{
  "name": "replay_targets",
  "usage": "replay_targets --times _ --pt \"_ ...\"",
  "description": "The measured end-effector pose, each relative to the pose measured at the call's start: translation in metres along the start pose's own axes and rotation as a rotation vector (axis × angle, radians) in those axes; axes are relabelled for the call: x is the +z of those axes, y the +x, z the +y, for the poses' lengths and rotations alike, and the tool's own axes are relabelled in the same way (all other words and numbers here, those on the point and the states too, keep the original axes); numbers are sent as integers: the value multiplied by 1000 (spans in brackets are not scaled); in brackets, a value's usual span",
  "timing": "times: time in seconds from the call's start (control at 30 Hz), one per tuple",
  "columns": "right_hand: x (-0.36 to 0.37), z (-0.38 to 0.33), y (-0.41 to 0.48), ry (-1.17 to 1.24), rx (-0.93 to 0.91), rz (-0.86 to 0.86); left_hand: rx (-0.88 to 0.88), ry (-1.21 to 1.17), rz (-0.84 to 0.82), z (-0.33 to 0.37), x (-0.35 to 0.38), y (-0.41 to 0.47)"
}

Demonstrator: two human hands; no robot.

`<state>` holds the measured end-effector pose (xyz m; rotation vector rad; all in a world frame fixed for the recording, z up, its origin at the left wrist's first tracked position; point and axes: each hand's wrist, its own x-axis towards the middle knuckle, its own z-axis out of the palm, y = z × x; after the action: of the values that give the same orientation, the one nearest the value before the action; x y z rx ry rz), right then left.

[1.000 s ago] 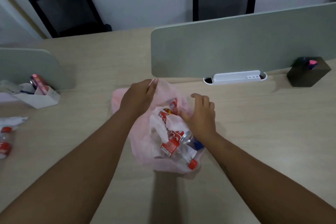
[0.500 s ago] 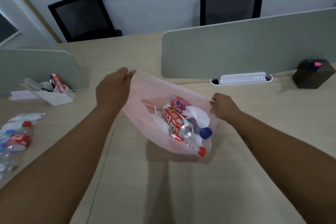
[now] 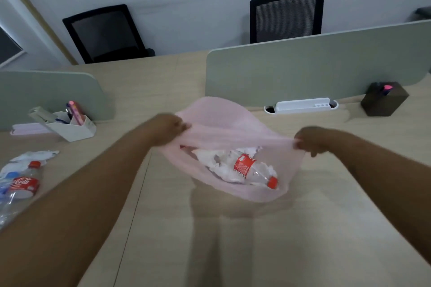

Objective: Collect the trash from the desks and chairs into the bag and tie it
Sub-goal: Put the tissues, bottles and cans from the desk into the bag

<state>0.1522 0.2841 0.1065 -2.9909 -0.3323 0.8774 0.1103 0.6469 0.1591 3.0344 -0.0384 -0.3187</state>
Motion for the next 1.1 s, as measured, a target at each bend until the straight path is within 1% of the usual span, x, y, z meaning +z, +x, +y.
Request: replay_targets --times 0.03,0.07,0.1,0.13,0.17,0.2,0.23,0.27,0.3,0.33,0.37,0.4,0.43,0.47,0.5,0.53,0.57,0.6,0.63,0.67,0.7,0.73,0.77,0.8,0.83,0.87,0.9,0.93,0.97,1.0,1.03,1.07,1.1 --pt "-18 1 0 23 20 58 -24 28 59 1 -21 6" --pt "-35 1 0 56 22 197 -49 17 169 1 -44 11" --pt "-49 0 -2 85 5 397 -67 -37 313 1 -64 13" --pt "-56 -1 -2 164 -16 612 -73 -124 464 2 -80 13" --pt "-58 -4 -9 293 -24 793 -79 -238 610 5 -89 8" --pt "-52 -5 -14 418 1 916 -83 -364 742 11 -89 1" --pt "-37 -4 -19 494 66 968 -94 -453 843 17 -78 -8" --pt "-14 0 -20 541 140 960 -98 -485 902 26 -57 -19" --pt "14 5 -21 579 183 911 -72 -490 893 35 -25 -31" --pt "46 10 -22 608 179 843 -19 -472 797 43 11 -44" --pt "76 14 -23 606 147 749 37 -449 612 51 45 -59" --pt "101 18 -24 576 105 625 88 -415 383 56 75 -70" --pt "118 20 -26 536 78 466 132 -368 128 58 97 -77" --pt "129 20 -31 488 69 273 155 -280 -156 56 111 -77" --pt "132 17 -36 415 54 51 160 -173 -381 52 113 -74" --pt "124 14 -41 331 49 -156 134 -82 -477 46 105 -66" --pt "110 12 -44 263 66 -289 97 -27 -466 40 93 -55" --pt "94 13 -44 219 82 -323 54 7 -381 34 75 -43" --pt "76 14 -43 204 90 -269 4 11 -247 28 55 -29" --pt "59 17 -38 205 91 -119 -39 -24 -86 24 31 -15" --pt "44 21 -34 229 100 122 -66 -98 92 22 6 -5" --pt "30 23 -30 306 128 384 -81 -199 280 23 -17 2" --pt "17 20 -34 438 163 625 -84 -315 466 25 -37 5" --pt "10 16 -38 581 191 829 -79 -436 632 28 -50 5" --pt "7 12 -41 684 225 953 -66 -540 762 33 -55 3" --pt "9 8 -43 741 252 973 -53 -593 818 39 -52 -1" --pt "14 4 -46 764 247 907 -15 -598 781 45 -41 -4" --pt "23 2 -47 760 215 769 60 -557 666 48 -24 -7" --pt "33 0 -51 753 191 599 145 -479 505 51 -6 -9" --pt "41 0 -56 749 191 505 215 -398 360 49 10 -9" --pt "46 0 -59 759 230 539 243 -345 285 45 20 -8" --pt "50 2 -62 767 299 687 231 -346 285 41 23 -5" --pt "52 3 -66 808 387 855 191 -377 327 38 21 -1"
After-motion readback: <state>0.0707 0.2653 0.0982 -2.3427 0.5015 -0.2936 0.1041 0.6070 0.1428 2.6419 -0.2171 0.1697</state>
